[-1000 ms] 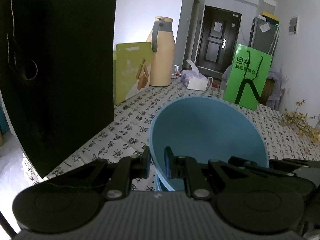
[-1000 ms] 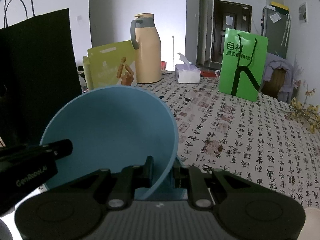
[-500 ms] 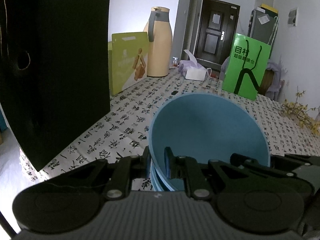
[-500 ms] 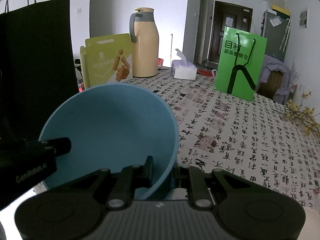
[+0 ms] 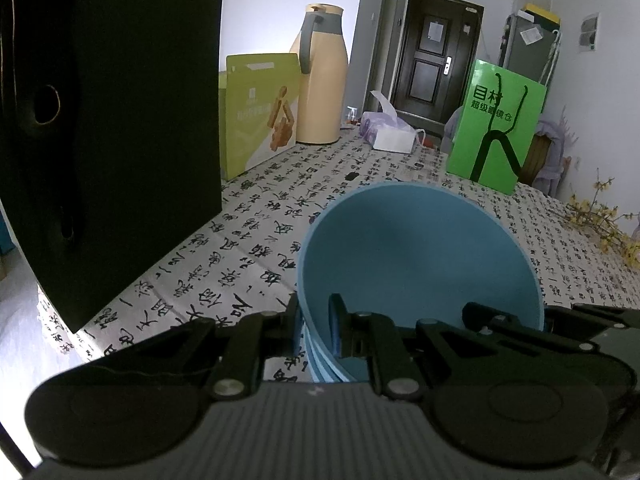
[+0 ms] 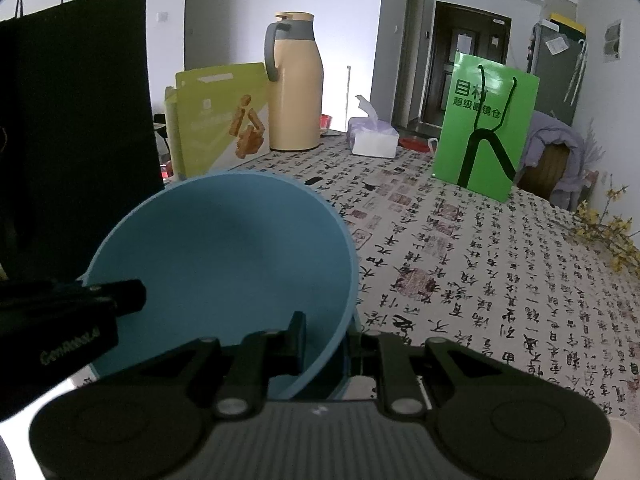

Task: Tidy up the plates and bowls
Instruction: 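Lower the held blue bowl with both grippers into the stacked blue bowls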

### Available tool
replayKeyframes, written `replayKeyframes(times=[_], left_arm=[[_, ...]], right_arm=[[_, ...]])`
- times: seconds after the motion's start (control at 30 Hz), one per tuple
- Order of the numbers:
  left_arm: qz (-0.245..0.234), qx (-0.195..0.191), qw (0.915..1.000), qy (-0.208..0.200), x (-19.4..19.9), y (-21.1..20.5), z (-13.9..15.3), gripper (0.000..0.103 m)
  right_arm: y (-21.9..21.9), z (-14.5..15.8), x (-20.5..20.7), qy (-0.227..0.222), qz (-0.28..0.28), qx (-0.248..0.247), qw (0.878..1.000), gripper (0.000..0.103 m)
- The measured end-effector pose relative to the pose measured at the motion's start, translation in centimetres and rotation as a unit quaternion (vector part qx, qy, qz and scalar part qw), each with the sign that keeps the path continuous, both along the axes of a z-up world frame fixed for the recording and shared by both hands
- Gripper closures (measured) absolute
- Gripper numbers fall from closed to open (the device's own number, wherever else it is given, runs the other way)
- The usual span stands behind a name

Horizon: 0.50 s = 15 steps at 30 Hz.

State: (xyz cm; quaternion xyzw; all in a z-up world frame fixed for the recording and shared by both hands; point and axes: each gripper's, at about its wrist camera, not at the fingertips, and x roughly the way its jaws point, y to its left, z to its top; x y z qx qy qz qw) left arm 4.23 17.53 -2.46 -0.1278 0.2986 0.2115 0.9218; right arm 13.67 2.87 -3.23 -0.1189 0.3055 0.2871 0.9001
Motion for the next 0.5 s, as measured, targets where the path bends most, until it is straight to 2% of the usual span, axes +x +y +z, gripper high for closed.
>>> replayKeyframes(times=[0.5], left_arm=[[0.005, -0.006, 1.0, -0.002, 0.1, 0.2, -0.1, 0.09]], right_arm=[[-1.1, 0.7, 0.7, 0.016, -0.002, 0.042, 0.999, 0.085]])
